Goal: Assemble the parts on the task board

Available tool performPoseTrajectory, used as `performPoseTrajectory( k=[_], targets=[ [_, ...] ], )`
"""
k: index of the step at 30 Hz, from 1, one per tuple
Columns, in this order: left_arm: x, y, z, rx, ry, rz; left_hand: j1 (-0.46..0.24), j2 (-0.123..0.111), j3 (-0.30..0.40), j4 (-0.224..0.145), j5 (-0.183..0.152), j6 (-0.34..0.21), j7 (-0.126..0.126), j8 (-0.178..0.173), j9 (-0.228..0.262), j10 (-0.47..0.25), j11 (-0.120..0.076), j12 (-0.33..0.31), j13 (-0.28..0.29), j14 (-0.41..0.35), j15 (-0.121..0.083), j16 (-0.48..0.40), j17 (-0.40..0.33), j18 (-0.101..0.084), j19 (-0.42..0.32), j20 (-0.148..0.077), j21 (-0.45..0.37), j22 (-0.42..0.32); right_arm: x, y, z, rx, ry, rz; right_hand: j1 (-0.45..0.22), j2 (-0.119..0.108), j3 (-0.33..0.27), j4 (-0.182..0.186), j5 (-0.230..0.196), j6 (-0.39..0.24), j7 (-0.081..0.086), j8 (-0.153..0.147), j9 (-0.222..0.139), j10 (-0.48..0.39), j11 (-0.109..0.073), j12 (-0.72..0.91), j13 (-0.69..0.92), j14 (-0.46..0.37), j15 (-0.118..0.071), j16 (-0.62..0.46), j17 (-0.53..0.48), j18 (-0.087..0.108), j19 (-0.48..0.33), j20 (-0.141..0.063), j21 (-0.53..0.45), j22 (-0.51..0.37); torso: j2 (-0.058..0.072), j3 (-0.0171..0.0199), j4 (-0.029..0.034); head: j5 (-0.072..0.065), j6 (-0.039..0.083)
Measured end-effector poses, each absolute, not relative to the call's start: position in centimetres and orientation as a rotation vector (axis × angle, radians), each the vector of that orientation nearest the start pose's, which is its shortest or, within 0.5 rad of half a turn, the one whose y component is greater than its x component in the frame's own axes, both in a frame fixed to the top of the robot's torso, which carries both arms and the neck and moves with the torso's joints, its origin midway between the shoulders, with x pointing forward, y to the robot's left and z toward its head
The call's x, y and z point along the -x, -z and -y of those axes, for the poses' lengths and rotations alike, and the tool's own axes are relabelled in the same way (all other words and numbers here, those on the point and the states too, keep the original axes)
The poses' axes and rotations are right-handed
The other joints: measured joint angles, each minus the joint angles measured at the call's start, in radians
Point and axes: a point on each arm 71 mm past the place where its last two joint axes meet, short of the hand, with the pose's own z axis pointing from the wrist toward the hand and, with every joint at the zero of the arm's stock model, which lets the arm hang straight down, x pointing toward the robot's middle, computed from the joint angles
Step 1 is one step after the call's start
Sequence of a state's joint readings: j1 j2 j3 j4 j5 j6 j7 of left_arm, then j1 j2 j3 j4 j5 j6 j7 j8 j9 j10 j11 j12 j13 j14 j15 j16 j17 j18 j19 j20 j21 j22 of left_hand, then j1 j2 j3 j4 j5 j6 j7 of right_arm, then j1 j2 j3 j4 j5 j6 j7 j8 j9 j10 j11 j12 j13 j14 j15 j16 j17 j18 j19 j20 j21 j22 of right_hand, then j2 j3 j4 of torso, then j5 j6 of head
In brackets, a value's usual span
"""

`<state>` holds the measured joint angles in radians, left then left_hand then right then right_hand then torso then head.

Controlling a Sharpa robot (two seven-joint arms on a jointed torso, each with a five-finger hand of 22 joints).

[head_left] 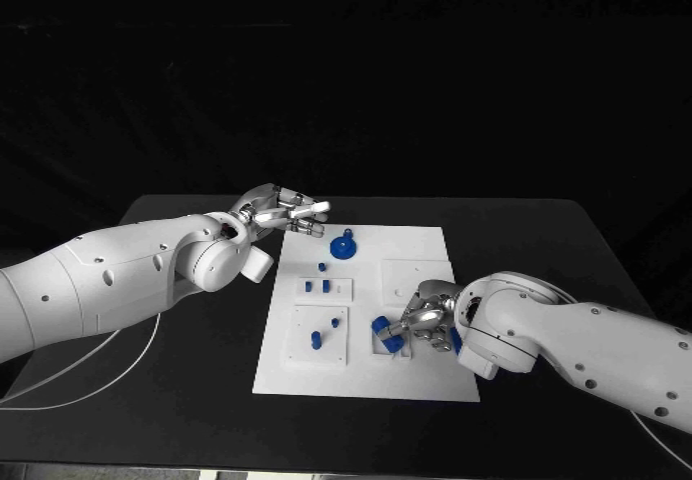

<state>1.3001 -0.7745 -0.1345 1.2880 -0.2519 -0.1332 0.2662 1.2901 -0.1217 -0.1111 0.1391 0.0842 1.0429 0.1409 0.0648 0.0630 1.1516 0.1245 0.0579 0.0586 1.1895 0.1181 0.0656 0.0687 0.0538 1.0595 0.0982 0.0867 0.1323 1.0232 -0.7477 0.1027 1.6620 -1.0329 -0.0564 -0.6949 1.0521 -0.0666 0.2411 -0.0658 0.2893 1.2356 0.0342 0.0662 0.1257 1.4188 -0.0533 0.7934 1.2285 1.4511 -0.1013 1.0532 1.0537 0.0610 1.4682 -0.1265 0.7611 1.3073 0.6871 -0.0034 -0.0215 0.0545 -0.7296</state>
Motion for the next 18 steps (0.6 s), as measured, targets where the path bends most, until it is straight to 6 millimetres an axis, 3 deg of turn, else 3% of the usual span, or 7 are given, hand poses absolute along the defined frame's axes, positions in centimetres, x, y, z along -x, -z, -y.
performPoseTrajectory(
  k=[8, 12, 18],
  targets=[
    [-53.21, 17.98, -23.48, 0.827, 1.359, -1.659, 0.000, 0.000, 0.003, 0.003, 0.000, 0.000, 0.000, 0.000, 0.000, -0.004, 0.004, 0.000, 0.000, 0.000, 0.000, 0.000, 0.000, 0.000, 0.000, 0.000, 0.004, -0.001, -43.35, 24.20, 13.77, -0.377, -0.553, -2.337, 0.000, -0.001, 0.001, 0.061, -0.043, 0.002, -0.002, 0.001, 0.002, 0.002, 0.002, 0.000, -0.006, 0.001, 0.001, 0.000, 0.002, 0.000, 0.000, 0.000, 0.000, 0.000, 0.000, 0.0001, -0.0014, 0.003, 0.000],
    [-53.20, 18.00, -23.46, 0.827, 1.358, -1.662, 0.000, 0.000, 0.000, 0.005, 0.000, 0.000, 0.000, 0.000, 0.000, -0.004, 0.004, 0.000, 0.000, 0.000, 0.000, 0.000, 0.000, 0.000, 0.000, 0.000, 0.004, -0.002, -43.44, 24.42, 13.68, -0.370, -0.547, -2.344, -0.017, -0.017, 0.007, 0.101, -0.069, 0.002, -0.002, 0.002, 0.005, 0.004, 0.003, 0.000, -0.009, 0.001, 0.001, 0.000, 0.004, 0.000, 0.000, 0.000, 0.000, 0.000, 0.000, 0.0000, -0.0012, 0.005, 0.000],
    [-53.18, 18.03, -23.49, 0.827, 1.356, -1.665, 0.000, 0.000, 0.003, 0.008, 0.000, 0.000, 0.000, 0.000, 0.000, -0.004, 0.004, 0.000, 0.000, 0.000, 0.000, 0.000, 0.000, 0.000, 0.000, 0.000, 0.004, -0.003, -43.57, 24.53, 13.59, -0.361, -0.538, -2.344, -0.040, -0.022, 0.018, 0.145, -0.155, 0.006, -0.006, 0.003, 0.009, 0.011, 0.003, -0.004, -0.012, 0.001, 0.001, 0.000, 0.009, 0.000, 0.000, 0.000, 0.004, 0.000, 0.001, -0.0001, -0.0006, 0.005, -0.001]
  ],
)
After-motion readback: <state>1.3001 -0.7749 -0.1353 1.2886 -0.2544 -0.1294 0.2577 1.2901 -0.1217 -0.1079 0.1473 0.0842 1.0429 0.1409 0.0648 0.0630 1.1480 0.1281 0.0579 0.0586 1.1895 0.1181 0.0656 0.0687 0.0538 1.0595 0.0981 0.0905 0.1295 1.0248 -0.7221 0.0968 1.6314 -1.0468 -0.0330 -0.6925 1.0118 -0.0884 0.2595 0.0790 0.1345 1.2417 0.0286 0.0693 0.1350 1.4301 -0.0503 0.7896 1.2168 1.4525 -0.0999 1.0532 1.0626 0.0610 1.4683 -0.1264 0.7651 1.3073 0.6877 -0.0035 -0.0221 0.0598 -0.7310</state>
